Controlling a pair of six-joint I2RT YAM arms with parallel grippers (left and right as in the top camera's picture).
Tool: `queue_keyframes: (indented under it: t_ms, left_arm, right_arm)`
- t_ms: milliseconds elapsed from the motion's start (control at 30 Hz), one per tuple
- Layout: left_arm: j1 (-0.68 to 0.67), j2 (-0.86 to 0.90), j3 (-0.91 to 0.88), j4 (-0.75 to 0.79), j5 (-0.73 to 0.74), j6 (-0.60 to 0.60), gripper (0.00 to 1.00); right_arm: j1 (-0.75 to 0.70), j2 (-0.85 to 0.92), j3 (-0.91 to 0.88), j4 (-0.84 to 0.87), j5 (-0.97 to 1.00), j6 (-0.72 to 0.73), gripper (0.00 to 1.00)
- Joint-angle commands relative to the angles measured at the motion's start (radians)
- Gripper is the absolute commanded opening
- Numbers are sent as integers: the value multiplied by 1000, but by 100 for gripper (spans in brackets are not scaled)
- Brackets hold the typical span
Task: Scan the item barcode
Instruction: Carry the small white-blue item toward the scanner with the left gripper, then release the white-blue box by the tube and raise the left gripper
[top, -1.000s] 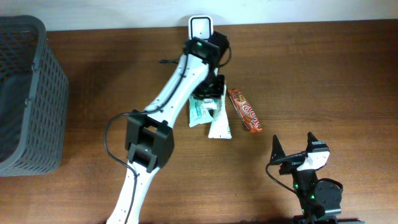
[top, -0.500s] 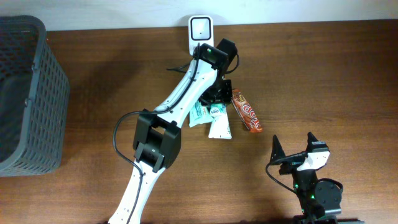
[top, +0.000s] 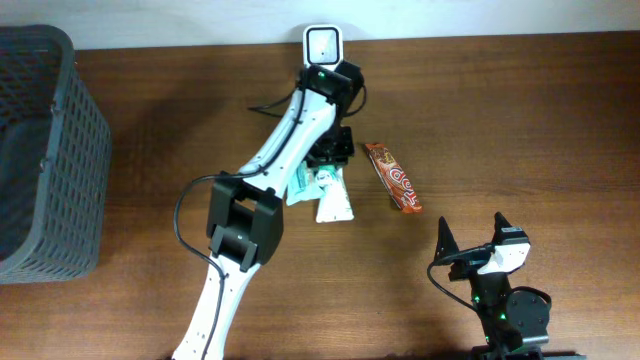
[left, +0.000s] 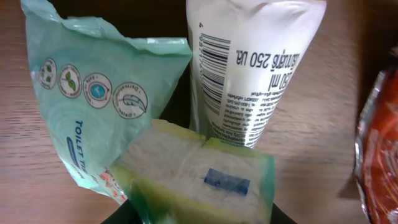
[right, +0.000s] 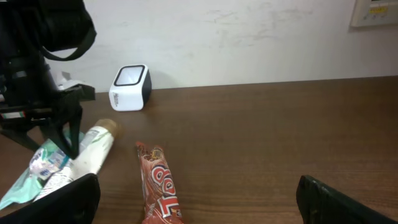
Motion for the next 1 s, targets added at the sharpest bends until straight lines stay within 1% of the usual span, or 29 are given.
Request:
queue_keyframes:
  t_ms: [0, 67, 100, 233, 267, 300, 333, 433, 533, 667, 733, 800, 867, 967]
  left_arm:
    - [16, 16, 16, -6, -45, -8, 34]
    - [16, 16, 25, -6, -40, 0, 36]
    - [16, 16, 31, -6, -27, 16, 40]
    - [16, 16, 51, 10, 73, 81, 53]
    - [16, 16, 52, 22, 123, 105, 57]
    - [15, 16, 52, 31, 159, 123, 59]
    - [14, 16, 52, 41, 196, 131, 59]
    - [12, 16, 52, 56, 234, 131, 61]
    - [11, 16, 55, 58, 233, 151, 57]
    - [33, 16, 143, 39, 233, 169, 55]
    - [39, 16, 209, 23, 248, 176, 50]
    - [40, 16, 268, 9, 297, 221, 50]
    - [38, 16, 304, -10, 293, 221, 49]
    - [40, 16, 318, -11, 293, 220, 51]
  right_arm:
    - [-7, -3, -5, -4, -12, 3, 99]
    - [-7, -3, -5, -4, -12, 3, 99]
    - [-7, -3, -5, -4, -12, 3, 99]
    - [-7, -3, -5, -4, -12, 3, 99]
    - [-7, -3, -5, -4, -12, 3, 99]
    - [-7, -3, -5, -4, -12, 3, 98]
    - [-7, -3, -5, -4, -12, 3, 99]
    - [-7, -3, -5, -4, -12, 3, 99]
    - [-7, -3, -5, -4, -12, 3, 99]
    - [-7, -3, -5, -4, -12, 3, 99]
    - [-7, -3, -5, -4, -12, 3, 99]
    - [-7, -3, -5, -4, -12, 3, 99]
    - [-7, -3, -5, -4, -12, 3, 99]
    - [-7, -3, -5, -4, -12, 3, 99]
